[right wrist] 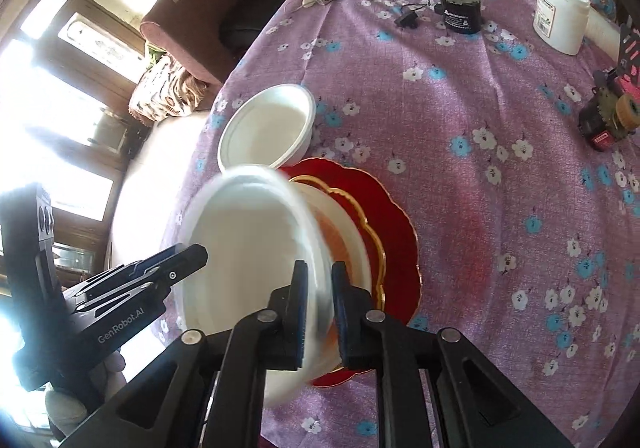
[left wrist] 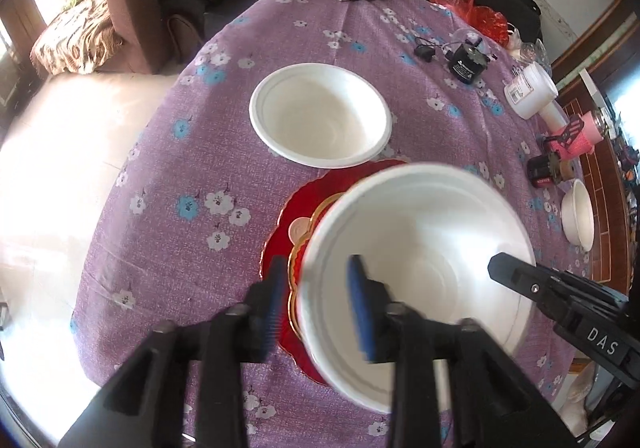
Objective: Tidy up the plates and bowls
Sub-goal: 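Lower the held white bowls onto the red plate stack and open both grippers, then move both open grippers toward the white bowl beside the pink thermos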
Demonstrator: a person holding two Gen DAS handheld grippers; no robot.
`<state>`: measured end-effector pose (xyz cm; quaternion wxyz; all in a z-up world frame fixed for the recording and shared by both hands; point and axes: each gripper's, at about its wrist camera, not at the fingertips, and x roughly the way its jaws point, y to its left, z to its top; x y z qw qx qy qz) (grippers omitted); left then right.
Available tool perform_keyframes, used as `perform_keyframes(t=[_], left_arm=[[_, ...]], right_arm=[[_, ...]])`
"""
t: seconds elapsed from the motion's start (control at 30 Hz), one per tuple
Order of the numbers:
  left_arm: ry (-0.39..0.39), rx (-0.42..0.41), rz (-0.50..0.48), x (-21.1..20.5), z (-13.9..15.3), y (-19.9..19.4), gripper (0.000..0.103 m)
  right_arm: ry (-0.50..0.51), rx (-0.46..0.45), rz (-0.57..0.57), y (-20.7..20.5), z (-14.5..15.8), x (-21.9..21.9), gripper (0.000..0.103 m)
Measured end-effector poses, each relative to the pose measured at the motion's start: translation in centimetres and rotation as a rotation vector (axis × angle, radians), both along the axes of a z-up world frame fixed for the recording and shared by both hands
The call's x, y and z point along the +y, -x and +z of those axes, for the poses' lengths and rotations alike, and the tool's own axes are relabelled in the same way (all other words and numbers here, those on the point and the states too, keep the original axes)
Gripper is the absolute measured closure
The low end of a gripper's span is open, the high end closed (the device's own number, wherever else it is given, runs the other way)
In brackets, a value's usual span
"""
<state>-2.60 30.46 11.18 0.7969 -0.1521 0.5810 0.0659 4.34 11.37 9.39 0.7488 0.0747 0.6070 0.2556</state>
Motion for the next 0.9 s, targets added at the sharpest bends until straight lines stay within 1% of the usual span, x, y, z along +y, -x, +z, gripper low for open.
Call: perform_keyframes(t=[0.03, 0.07, 0.17, 0.3, 0.43, 0.53, 0.63, 0.73, 0.8, 0.9], left_arm=[[0.002, -0.005, 0.009, 0.3, 0.1, 0.1, 0.058], [0.002, -0.008, 0.013, 0.5, 0.2, 0.1, 0.058], [0.017, -0.021, 0.031, 1.3, 0.7, 0.3, 0.058], [0.016, -0.043, 0.047, 1.9, 1.4, 0.5, 0.058], [0.018, -0.064, 0.056, 2.3, 2.2, 0.8, 0.058], [-0.027, -0.093, 0.049, 1.7, 3.1, 1.1, 0.056], [-0.088, -0.117, 0.033, 0.7, 3.9, 1.4, 0.048], [-0.172, -0.143, 0.001, -1.1, 4.6, 1.5, 0.046], [-0.244, -0.166, -0.037, -2.9, 5.1, 1.4, 0.045], [-0.319, -0.190, -0.087, -5.4, 5.5, 1.4, 0.044]], right_arm=[[-0.004, 0.001, -0.006, -0.1, 0.0, -0.2, 0.074], [-0.010, -0.002, -0.013, -0.2, 0.1, -0.4, 0.071], [-0.018, -0.019, -0.031, -0.5, 0.5, -0.9, 0.070], [-0.010, -0.041, -0.036, -0.4, 1.0, -1.0, 0.070], [-0.034, -0.052, -0.055, -0.5, 1.4, -1.8, 0.069], [-0.042, -0.072, -0.080, -0.5, 1.9, -2.7, 0.069], [-0.045, -0.083, -0.105, -0.5, 1.9, -3.8, 0.064], [-0.052, -0.077, -0.133, -0.5, 1.4, -5.1, 0.062], [-0.046, -0.075, -0.149, -0.2, 1.0, -6.0, 0.062], [-0.033, -0.085, -0.161, 0.3, 1.0, -7.1, 0.062]])
